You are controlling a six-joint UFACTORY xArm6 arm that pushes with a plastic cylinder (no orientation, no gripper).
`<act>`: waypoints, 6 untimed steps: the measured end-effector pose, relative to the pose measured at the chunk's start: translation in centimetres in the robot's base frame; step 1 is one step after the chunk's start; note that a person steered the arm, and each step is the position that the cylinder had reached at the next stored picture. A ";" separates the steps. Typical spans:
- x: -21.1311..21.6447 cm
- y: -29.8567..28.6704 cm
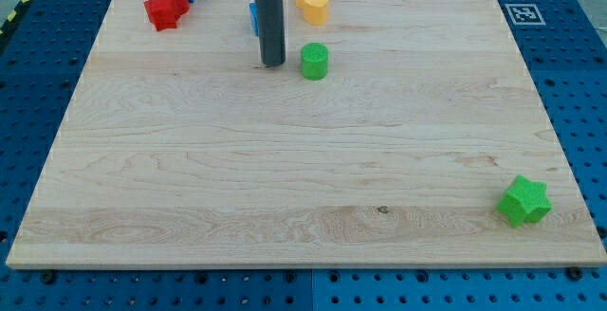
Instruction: Slide the green circle towards the green star
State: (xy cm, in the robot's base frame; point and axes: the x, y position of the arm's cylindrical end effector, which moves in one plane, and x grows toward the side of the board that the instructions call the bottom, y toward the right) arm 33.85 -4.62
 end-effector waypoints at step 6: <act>9.4 15.1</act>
